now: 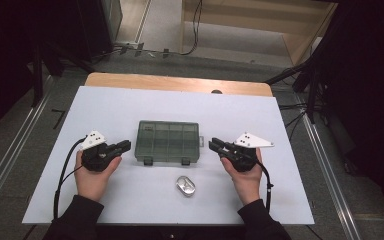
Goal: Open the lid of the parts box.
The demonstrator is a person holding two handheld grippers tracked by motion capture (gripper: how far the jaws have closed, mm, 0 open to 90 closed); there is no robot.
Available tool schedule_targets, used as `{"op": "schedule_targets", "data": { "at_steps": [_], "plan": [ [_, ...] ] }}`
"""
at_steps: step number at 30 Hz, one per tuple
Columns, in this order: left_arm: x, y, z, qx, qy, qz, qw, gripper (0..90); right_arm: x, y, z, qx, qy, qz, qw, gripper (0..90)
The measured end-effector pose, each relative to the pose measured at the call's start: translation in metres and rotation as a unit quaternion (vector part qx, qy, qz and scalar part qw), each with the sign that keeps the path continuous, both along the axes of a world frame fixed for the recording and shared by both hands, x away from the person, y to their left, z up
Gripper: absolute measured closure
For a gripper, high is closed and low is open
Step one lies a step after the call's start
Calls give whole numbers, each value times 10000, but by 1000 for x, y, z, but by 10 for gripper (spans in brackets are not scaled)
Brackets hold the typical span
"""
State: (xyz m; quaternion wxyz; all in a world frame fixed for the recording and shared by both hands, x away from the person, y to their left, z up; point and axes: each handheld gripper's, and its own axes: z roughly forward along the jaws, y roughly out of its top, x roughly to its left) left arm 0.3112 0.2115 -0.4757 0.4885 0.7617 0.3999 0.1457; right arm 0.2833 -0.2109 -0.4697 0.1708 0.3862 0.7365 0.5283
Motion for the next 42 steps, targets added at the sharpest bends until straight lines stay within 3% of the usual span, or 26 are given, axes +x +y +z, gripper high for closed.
{"op": "schedule_targets", "data": {
  "at_steps": [4,7,9,11,15,18,27,32,36,42],
  "plan": [
    [3,3,-12,74,368,-167,9992,899,-1,7,-10,-152,204,123,9996,878],
    [5,3,-14,123,471,-274,9984,899,0,10,-13,-214,284,202,9992,880],
    [6,4,-16,153,549,-328,9978,900,1,17,-16,-445,362,273,9980,881],
    [6,5,-16,189,627,-481,9967,900,2,18,-20,-468,455,228,9976,880],
    [7,6,-17,294,686,-590,9955,899,2,18,-25,-654,562,245,9960,880],
    [8,7,-17,274,722,-649,9949,900,2,17,-29,-640,672,300,9952,881],
    [8,5,-20,335,777,-746,9936,899,2,22,-32,-804,685,533,9930,881],
    [9,6,-20,201,842,-851,9926,899,2,25,-34,-906,694,590,9917,881],
    [9,4,-22,229,859,-888,9921,899,2,25,-34,-926,722,608,9912,881],
    [9,3,-22,259,847,-892,9921,899,3,28,-38,-1190,800,613,9878,881]
  ]
}}
